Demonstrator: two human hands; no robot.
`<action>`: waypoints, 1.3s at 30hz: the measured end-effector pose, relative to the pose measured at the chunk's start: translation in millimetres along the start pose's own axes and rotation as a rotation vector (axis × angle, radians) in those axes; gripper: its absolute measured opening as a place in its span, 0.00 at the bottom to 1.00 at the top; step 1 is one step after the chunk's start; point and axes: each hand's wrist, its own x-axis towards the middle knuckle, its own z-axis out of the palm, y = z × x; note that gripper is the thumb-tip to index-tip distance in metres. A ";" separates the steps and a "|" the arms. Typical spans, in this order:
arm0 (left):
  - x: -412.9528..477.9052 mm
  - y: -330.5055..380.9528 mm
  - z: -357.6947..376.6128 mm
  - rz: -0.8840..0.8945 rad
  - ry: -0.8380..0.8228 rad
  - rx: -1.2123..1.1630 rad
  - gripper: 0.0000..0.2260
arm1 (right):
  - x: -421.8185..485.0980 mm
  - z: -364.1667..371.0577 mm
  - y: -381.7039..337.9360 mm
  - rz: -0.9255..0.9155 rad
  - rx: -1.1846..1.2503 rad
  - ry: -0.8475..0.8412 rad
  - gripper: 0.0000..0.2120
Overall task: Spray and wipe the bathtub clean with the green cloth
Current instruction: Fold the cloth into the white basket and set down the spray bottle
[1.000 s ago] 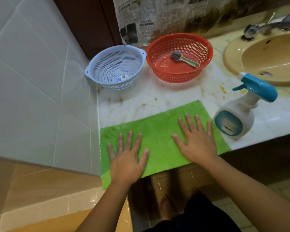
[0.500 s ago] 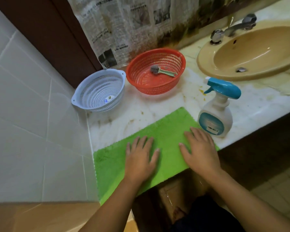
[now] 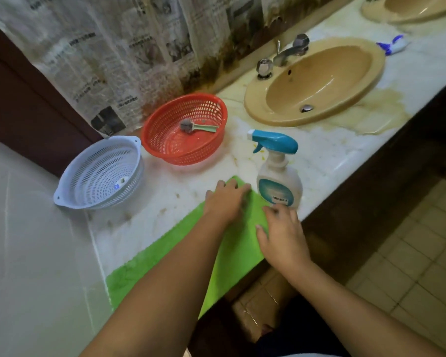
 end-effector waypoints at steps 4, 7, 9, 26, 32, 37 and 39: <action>1.7 -1.3 2.8 -0.034 0.051 -0.089 0.09 | 2.0 -0.8 -6.3 -0.017 0.027 -0.018 0.18; -7.6 -9.1 11.2 -0.079 0.134 -0.355 0.09 | 1.9 -4.1 -9.0 -0.054 0.113 0.000 0.14; -23.7 -16.4 15.2 -0.115 0.219 -0.577 0.08 | 1.9 -8.1 -12.9 -0.106 0.208 -0.032 0.13; -195.8 -42.4 53.4 -0.976 0.682 -1.583 0.16 | 17.9 3.1 -108.8 -0.571 0.470 -0.684 0.11; -209.5 0.9 71.5 -1.134 0.470 -1.074 0.16 | 82.0 33.7 -145.8 -0.936 0.158 -0.644 0.18; -203.2 35.5 64.7 -1.281 0.396 -0.908 0.19 | 103.4 55.4 -174.8 -1.275 -0.198 -0.765 0.24; -199.4 39.4 65.0 -1.335 0.371 -0.870 0.17 | 106.1 58.6 -180.5 -1.319 -0.273 -0.744 0.21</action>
